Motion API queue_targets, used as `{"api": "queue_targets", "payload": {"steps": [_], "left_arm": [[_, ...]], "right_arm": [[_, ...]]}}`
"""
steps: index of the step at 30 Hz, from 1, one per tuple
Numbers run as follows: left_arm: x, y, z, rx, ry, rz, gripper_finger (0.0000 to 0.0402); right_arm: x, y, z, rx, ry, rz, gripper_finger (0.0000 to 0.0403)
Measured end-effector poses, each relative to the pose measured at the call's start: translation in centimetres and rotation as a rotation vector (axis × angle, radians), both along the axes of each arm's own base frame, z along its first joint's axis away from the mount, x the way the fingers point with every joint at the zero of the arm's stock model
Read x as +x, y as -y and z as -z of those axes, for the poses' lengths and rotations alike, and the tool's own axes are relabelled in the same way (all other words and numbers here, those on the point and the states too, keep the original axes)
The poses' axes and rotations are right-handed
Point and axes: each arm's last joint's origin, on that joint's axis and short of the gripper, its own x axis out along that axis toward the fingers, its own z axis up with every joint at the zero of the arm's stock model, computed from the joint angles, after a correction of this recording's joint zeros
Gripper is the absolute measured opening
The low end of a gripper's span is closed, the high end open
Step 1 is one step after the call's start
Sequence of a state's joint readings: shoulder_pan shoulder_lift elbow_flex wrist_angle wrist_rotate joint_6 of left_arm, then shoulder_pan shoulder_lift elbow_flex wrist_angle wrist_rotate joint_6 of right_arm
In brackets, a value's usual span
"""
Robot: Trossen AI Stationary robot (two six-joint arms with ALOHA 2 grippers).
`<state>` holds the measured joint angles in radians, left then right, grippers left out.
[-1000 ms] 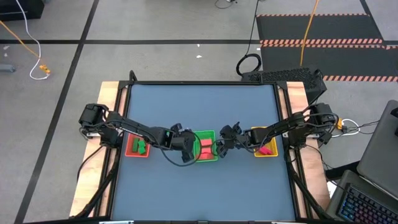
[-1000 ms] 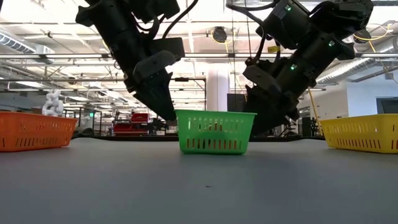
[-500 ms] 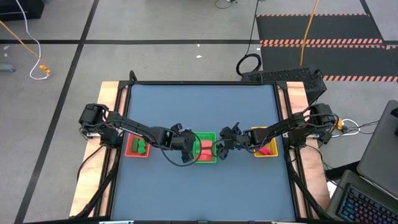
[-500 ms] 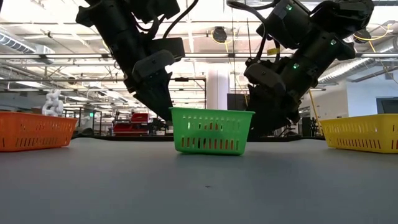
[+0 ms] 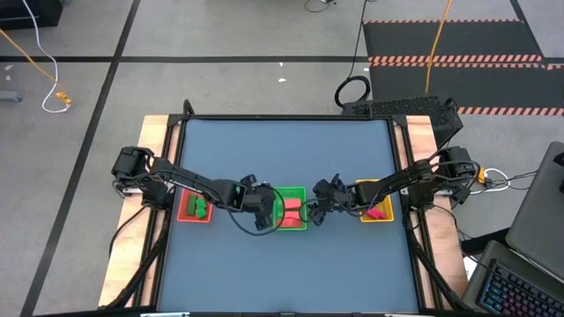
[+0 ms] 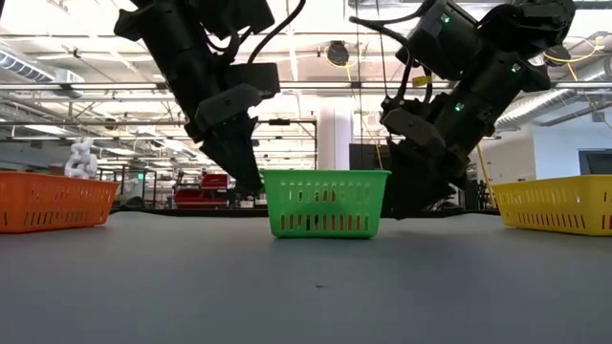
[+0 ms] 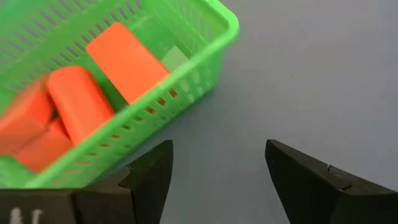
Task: Sort & place blocks by color
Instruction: Return to Home Position
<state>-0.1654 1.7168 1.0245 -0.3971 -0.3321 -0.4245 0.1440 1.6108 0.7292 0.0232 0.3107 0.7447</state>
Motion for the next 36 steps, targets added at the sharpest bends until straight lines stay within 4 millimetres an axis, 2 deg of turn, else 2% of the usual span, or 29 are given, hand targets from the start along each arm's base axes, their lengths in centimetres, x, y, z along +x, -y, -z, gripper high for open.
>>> {"api": "queue_targets", "payload": {"steps": [20, 27, 32, 36], "left_arm": [[-1.3, -0.6, 0.5, 0.055, -0.149, -0.016, 0.0175], [-1.3, -0.8, 0.5, 0.109, -0.150, -0.034, 0.0175], [-1.7, -0.9, -0.9, 0.133, -0.127, -0.032, 0.0175], [-2.2, -0.7, -3.6, 0.152, -0.036, -0.038, 0.0174]], "right_arm": [[-0.2, 0.1, 0.2, -0.021, -0.032, -0.012, 0.0248], [-0.8, 0.4, -0.9, -0.098, -0.036, 0.027, 0.0223], [-1.2, 0.2, -2.7, -0.148, 0.029, 0.019, 0.0195], [-1.7, -0.2, -3.9, -0.183, 0.057, 0.006, 0.0177]]}}
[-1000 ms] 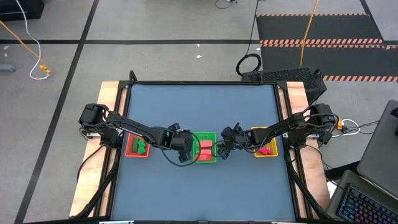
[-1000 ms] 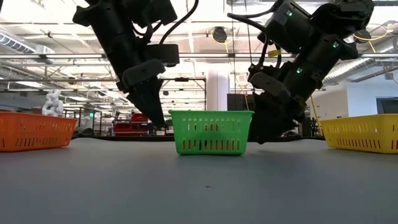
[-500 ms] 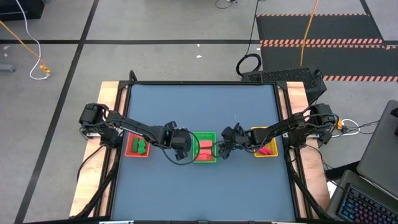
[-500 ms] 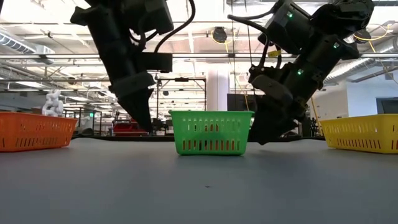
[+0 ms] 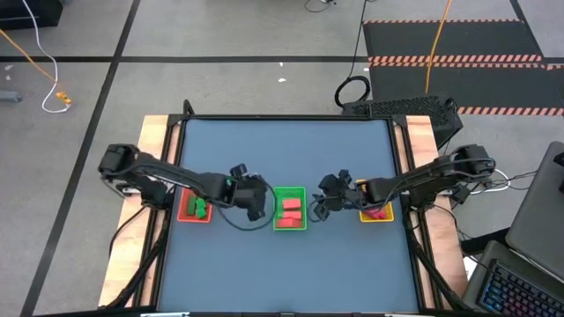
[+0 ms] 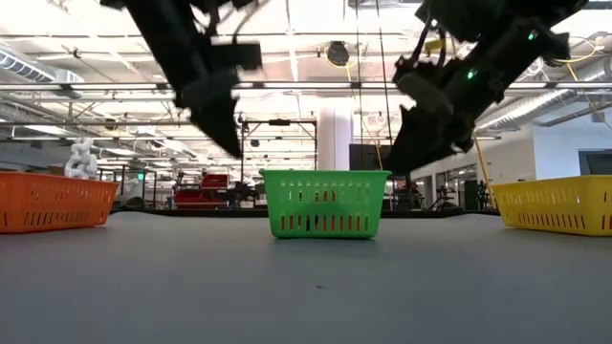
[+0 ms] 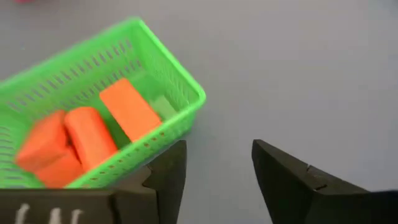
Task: Sort & place blocks by color
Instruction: Return to Home Position
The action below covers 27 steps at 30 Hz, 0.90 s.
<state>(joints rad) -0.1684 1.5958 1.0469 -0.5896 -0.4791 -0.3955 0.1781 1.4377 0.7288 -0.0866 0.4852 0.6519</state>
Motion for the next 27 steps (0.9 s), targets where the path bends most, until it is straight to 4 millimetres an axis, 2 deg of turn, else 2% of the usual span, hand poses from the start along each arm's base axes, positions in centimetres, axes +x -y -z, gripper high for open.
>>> {"api": "queue_targets", "payload": {"steps": [4, 6, 8, 11, 14, 21, 27], "left_arm": [[-0.7, 0.7, -3.1, 0.046, 0.145, 0.064, 0.0171], [-1.3, 1.0, -4.5, 0.061, 0.190, 0.112, 0.0155], [-1.8, 1.2, -5.9, 0.068, 0.247, 0.140, 0.0128], [-3.3, 1.3, -6.6, 0.074, 0.281, 0.173, 0.0067], [-5.2, 1.2, -6.0, 0.070, 0.303, 0.185, 0.0012], [-9.7, 0.4, -3.2, -0.028, 0.510, 0.231, 0.0005], [-13.7, -0.6, -2.1, -0.047, 0.683, 0.271, 0.0003]], "right_arm": [[-0.5, -0.6, -1.5, -0.028, 0.051, -0.046, 0.0157], [-0.8, -1.1, -2.4, -0.042, 0.083, -0.087, 0.0144], [-1.3, -1.6, -3.3, -0.061, 0.103, -0.134, 0.0129], [-2.1, -2.4, -4.6, -0.080, 0.146, -0.199, 0.0102], [-3.1, -3.2, -5.5, -0.093, 0.202, -0.253, 0.0073], [-6.9, -3.6, -4.6, -0.136, 0.430, -0.339, 0.0009], [-10.9, -2.3, -2.9, -0.122, 0.704, -0.377, 0.0005]]}}
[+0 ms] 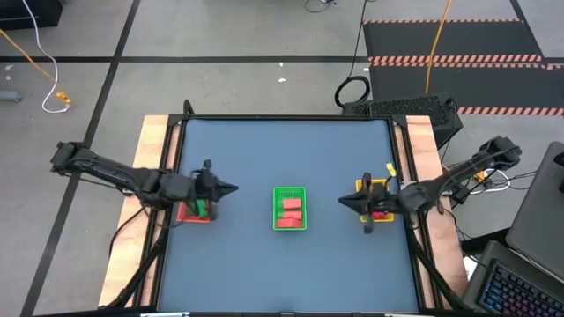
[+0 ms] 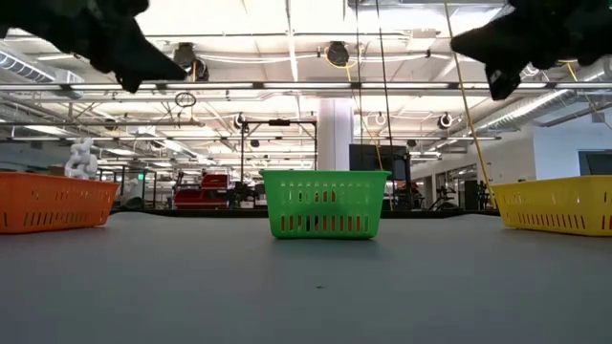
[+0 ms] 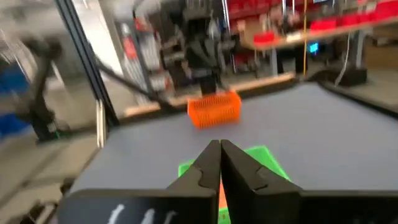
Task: Sort & place blocks by color
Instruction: Return to Home Position
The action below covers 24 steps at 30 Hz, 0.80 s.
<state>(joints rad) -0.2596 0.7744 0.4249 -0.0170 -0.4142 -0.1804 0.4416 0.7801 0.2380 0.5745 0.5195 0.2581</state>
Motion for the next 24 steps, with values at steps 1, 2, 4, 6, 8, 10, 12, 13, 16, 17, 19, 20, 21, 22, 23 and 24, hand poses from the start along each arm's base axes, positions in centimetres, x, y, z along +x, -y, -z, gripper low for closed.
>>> {"api": "queue_targets", "payload": {"steps": [1, 2, 4, 6, 8, 10, 12, 13, 16, 17, 19, 20, 21, 22, 23, 24], "left_arm": [[-0.5, -0.1, 0.0, -0.012, 0.042, 0.010, 0.0003], [-1.0, -0.2, 0.1, -0.016, 0.072, 0.020, 0.0003], [-2.0, -0.5, 0.7, -0.018, 0.119, 0.035, 0.0003], [-2.8, -0.6, 1.1, -0.024, 0.183, 0.052, 0.0002], [-3.5, -0.8, 2.1, -0.019, 0.217, 0.066, 0.0003], [-4.1, -0.9, 2.5, -0.020, 0.292, 0.087, 0.0002], [-4.5, -1.0, 3.3, -0.011, 0.335, 0.125, 0.0002], [-4.7, -1.1, 3.4, -0.012, 0.372, 0.149, 0.0002], [-5.2, -1.2, 4.1, -0.018, 0.433, 0.208, 0.0001], [-5.3, -1.3, 4.3, -0.021, 0.447, 0.223, 0.0001], [-5.4, -1.4, 4.7, -0.025, 0.452, 0.245, 0.0001], [-5.4, -1.5, 4.8, -0.026, 0.439, 0.258, 0.0001], [-5.4, -1.5, 4.8, -0.026, 0.440, 0.269, 0.0001], [-5.4, -1.6, 4.8, -0.023, 0.436, 0.277, 0.0001], [-5.4, -1.6, 4.9, -0.017, 0.434, 0.294, 0.0001], [-5.4, -1.7, 4.9, -0.011, 0.433, 0.306, 0.0001]], "right_arm": [[-0.7, 0.3, 0.6, 0.009, 0.034, -0.004, 0.0004], [-1.3, 0.6, 1.2, 0.015, 0.064, -0.019, 0.0002], [-2.2, 1.0, 1.7, 0.026, 0.140, -0.024, 0.0001], [-2.7, 1.2, 0.9, 0.046, 0.228, -0.038, 0.0001], [-2.9, 1.2, 1.2, 0.006, 0.189, -0.055, 0.0001], [-3.0, 1.1, 0.9, -0.006, 0.214, -0.100, 0.0001], [-3.2, 1.0, 0.7, -0.048, 0.231, -0.158, 0.0001], [-3.3, 0.9, 0.6, -0.062, 0.253, -0.203, 0.0001], [-3.5, 0.8, 0.4, -0.108, 0.275, -0.273, 0.0001], [-3.5, 0.8, 0.4, -0.122, 0.278, -0.286, 0.0000], [-3.5, 0.7, 0.4, -0.135, 0.282, -0.291, 0.0000], [-3.5, 0.7, 0.4, -0.141, 0.281, -0.291, 0.0000], [-3.5, 0.7, 0.4, -0.149, 0.279, -0.290, 0.0000], [-3.5, 0.7, 0.4, -0.160, 0.277, -0.290, 0.0000], [-3.5, 0.7, 0.5, -0.171, 0.275, -0.289, 0.0000], [-3.5, 0.7, 0.5, -0.184, 0.273, -0.287, 0.0000]]}}
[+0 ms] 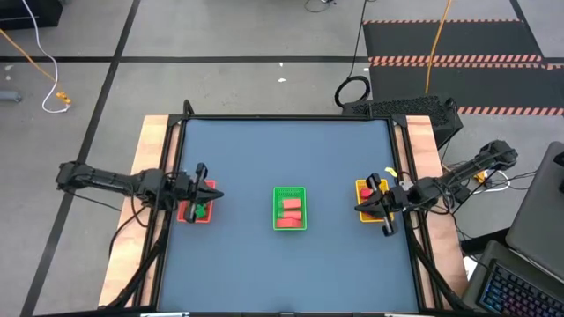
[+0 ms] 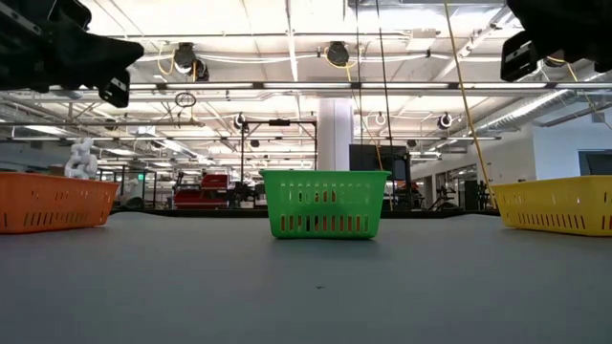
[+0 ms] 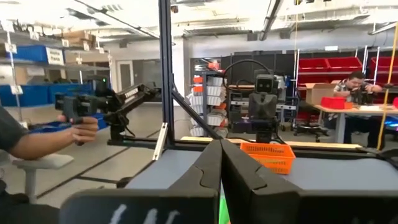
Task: Sort & place blocks by color
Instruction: Return to Home Position
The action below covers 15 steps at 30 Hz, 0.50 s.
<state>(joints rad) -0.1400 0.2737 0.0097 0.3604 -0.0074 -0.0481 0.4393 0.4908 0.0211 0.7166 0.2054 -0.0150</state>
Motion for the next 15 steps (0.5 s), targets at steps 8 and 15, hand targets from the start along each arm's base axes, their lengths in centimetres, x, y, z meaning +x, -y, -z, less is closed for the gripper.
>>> {"api": "queue_targets", "payload": {"steps": [8, 15], "left_arm": [[0.1, -1.0, 0.2, -0.009, -0.025, -0.007, 0.0001], [0.1, -1.5, 0.9, -0.026, -0.093, -0.041, 0.0001]], "right_arm": [[0.3, 0.8, 0.1, -0.014, -0.002, 0.070, 0.0000], [0.6, 1.4, 0.8, -0.001, -0.077, 0.117, 0.0000]]}}
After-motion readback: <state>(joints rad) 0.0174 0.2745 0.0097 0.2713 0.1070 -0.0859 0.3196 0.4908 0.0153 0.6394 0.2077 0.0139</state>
